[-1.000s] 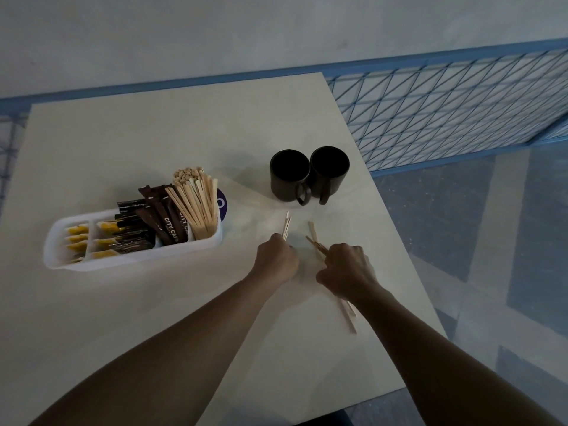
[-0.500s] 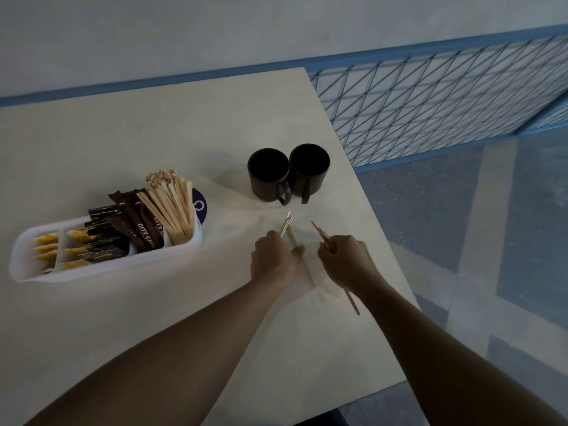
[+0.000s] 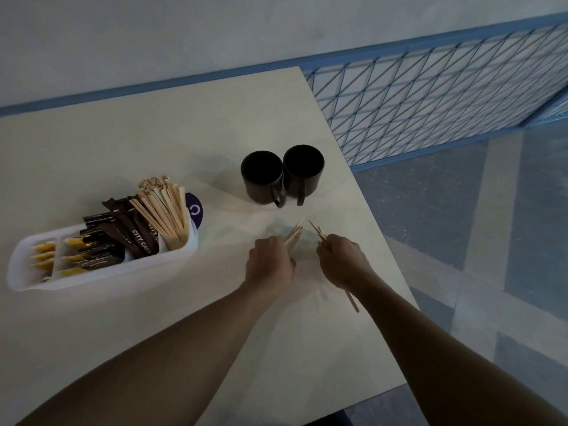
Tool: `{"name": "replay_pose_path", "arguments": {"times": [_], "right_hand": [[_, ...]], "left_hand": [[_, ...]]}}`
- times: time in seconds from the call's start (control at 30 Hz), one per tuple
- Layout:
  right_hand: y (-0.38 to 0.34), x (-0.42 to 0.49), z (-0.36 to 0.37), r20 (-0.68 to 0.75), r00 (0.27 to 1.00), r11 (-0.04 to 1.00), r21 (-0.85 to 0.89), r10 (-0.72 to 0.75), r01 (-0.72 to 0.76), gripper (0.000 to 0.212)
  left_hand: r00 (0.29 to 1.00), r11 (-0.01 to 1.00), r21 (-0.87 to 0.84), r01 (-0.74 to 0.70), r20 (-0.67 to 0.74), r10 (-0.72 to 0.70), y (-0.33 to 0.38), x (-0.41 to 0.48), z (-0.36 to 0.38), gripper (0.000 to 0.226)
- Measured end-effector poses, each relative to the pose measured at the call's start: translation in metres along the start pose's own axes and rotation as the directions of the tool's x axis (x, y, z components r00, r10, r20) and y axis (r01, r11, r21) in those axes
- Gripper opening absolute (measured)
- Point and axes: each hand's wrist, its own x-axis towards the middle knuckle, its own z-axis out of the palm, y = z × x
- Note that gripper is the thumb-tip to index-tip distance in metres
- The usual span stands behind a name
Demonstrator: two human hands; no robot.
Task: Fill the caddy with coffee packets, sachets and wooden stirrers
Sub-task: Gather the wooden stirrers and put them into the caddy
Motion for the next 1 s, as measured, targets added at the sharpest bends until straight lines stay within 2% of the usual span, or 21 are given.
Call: {"name": "replay_pose_path", "arguments": {"times": [0.33,0.7,1.0], "right_hand": [[-0.003,0.0,0.006,0.027,1.0,0.998,0.054,0.01,-0.012,0.026],[-0.006,-0.006,0.008,-0.001,1.0,0.999,0.048,-0.007,0.007,0.026],[-0.004,-0.008,0.01,-0.002,1.0,0.998,0.056,-0.009,0.009,0.026]], "left_hand": [[0.997,0.999,0.037,0.007,0.072,-0.01,-0.009,-0.002,-0.004,0.036],[1.0,0.989,0.144,-0.016,0.025,0.013,-0.014,-0.006,-0.012,0.034],[0.998,0.993,0.106,-0.055,0.005,0.055,-0.022,-0.009,-0.012,0.036]]}}
